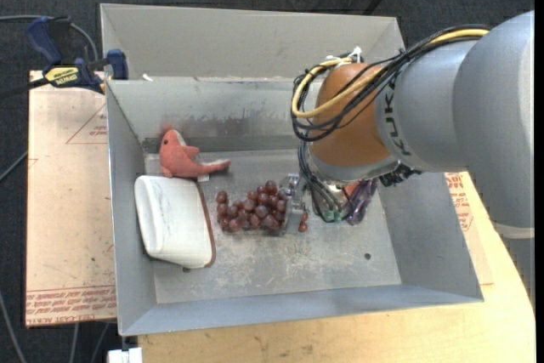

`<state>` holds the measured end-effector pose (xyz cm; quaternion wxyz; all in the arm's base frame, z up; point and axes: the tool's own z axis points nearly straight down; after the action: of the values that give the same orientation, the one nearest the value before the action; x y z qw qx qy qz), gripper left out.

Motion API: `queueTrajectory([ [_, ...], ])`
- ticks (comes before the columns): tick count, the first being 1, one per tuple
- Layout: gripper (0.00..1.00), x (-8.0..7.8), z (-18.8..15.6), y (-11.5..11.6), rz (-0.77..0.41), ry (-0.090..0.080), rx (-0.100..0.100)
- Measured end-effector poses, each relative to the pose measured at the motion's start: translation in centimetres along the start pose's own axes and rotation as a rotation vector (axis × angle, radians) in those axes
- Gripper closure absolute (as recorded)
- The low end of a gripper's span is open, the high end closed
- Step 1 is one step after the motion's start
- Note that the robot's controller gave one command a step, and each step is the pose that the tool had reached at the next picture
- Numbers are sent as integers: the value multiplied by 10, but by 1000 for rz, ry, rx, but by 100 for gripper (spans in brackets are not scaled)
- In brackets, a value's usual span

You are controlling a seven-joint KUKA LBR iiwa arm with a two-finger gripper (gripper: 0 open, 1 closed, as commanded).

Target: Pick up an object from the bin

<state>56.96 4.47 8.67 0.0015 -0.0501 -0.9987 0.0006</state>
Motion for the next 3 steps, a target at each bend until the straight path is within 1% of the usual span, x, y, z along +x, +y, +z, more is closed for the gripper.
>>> queueTrajectory([
  [1, 100, -2, -10, 0, 0, -7, -1],
  [2, 100, -4, -1, 1, -1, -12, -2],
  [3, 100, -1, 9, 1, -1, -2, 0],
])
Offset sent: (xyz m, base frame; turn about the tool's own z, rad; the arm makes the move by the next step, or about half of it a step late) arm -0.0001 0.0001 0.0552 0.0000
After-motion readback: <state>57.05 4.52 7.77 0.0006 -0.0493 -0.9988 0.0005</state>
